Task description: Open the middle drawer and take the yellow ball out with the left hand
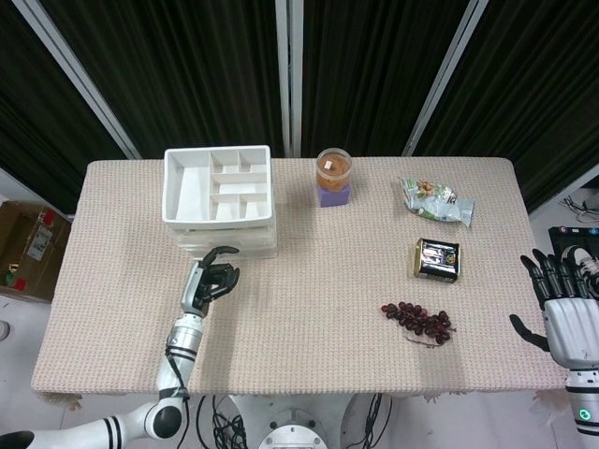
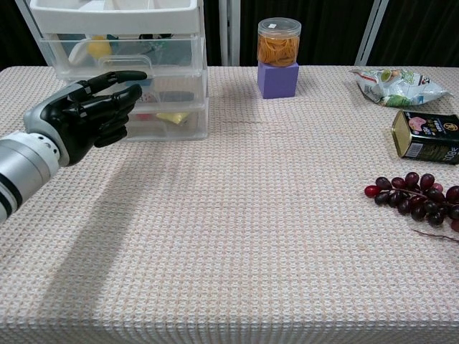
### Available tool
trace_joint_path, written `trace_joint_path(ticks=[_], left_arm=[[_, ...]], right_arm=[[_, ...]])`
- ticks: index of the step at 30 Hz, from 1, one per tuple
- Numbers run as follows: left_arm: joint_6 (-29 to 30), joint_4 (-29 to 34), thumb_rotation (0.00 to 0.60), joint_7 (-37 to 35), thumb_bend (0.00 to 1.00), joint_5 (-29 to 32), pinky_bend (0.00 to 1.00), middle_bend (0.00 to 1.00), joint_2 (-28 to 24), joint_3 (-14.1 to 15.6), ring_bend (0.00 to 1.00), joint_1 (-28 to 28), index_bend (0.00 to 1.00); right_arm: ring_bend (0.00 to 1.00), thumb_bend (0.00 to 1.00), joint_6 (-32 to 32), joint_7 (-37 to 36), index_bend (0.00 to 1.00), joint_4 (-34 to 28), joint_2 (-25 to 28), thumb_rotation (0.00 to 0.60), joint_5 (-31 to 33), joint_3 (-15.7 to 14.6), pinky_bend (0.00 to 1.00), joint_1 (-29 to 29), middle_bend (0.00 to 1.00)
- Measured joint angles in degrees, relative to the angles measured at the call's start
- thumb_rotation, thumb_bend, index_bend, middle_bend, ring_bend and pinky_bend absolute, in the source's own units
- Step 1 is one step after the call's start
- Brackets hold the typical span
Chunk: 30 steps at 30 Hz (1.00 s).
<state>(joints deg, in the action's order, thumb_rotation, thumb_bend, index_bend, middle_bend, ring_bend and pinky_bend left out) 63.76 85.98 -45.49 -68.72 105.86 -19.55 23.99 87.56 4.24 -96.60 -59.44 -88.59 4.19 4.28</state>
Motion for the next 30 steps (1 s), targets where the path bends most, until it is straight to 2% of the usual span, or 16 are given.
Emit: trace_joint_path(ticks=[3,5,7,10,15,20,26,30], left_arm=[[1.0,0.8,0.6,-0.1,0.39,-0.9,1.0,0.82,-0.4,1.0,0.93,-0.9,0.56],[1.5,1.7,0.6,0.3,0.39,-1.0,1.0,0.81,-0.8,1.4,0.93,-1.4,0.51],[2.0,2.5,0.6,1.2,0.39,-1.2,1.0,0.8,-1.5,2.0,0.93,-1.9,0.39],[3.3,3.6,0.6,4.3,0.39,-2.2,1.0,0.79,-3.0,3.5,0.92,-2.9,0.32],[7.8,4.9,0.6,14.6,0.39,-6.6,1.0,0.78,-6.1,6.2,0.92,-4.2,0.3],[11.7,6.0,0.6,28.4,0.39,-11.4,1.0,0.78,-11.2,7.3,0.93,-4.5,0.28],[12.3,6.5,0.6,39.6,0.39,-13.2,1.0,0.78,-16.9,6.0,0.93,-2.5,0.27],[11.4,5.6,0.6,43.3,0.39,-12.4,1.0,0.78,-17.2,4.6,0.93,-0.4,0.27]], right_arm=[[0.0,0.16,0.1,0.0,0.0,0.0,-0.1,0.6,-0.2,-0.1,0.0,-0.1,0.0],[0.0,0.16,0.1,-0.1,0.0,0.0,-0.1,0.6,-0.3,-0.2,0.0,-0.1,0.0],[0.0,0.16,0.3,-0.2,0.0,0.0,0.0,0.6,-0.5,-0.2,0.0,-0.2,0.0],[0.0,0.16,0.8,-0.5,0.0,0.1,0.1,0.6,-0.6,-0.3,0.0,-0.5,0.0],[0.0,0.16,1.0,-0.9,0.0,0.4,0.2,0.6,-0.8,-0.3,0.0,-0.6,0.0],[0.0,0.16,1.9,-1.5,0.0,0.8,0.3,0.6,-1.7,-0.3,0.0,-0.7,0.0],[0.0,0.16,2.7,-1.9,0.0,0.9,0.7,0.6,-2.2,-0.1,0.0,-0.9,0.0],[0.0,0.16,2.9,-2.2,0.0,0.8,0.8,0.6,-2.5,-0.1,0.0,-0.9,0.0]])
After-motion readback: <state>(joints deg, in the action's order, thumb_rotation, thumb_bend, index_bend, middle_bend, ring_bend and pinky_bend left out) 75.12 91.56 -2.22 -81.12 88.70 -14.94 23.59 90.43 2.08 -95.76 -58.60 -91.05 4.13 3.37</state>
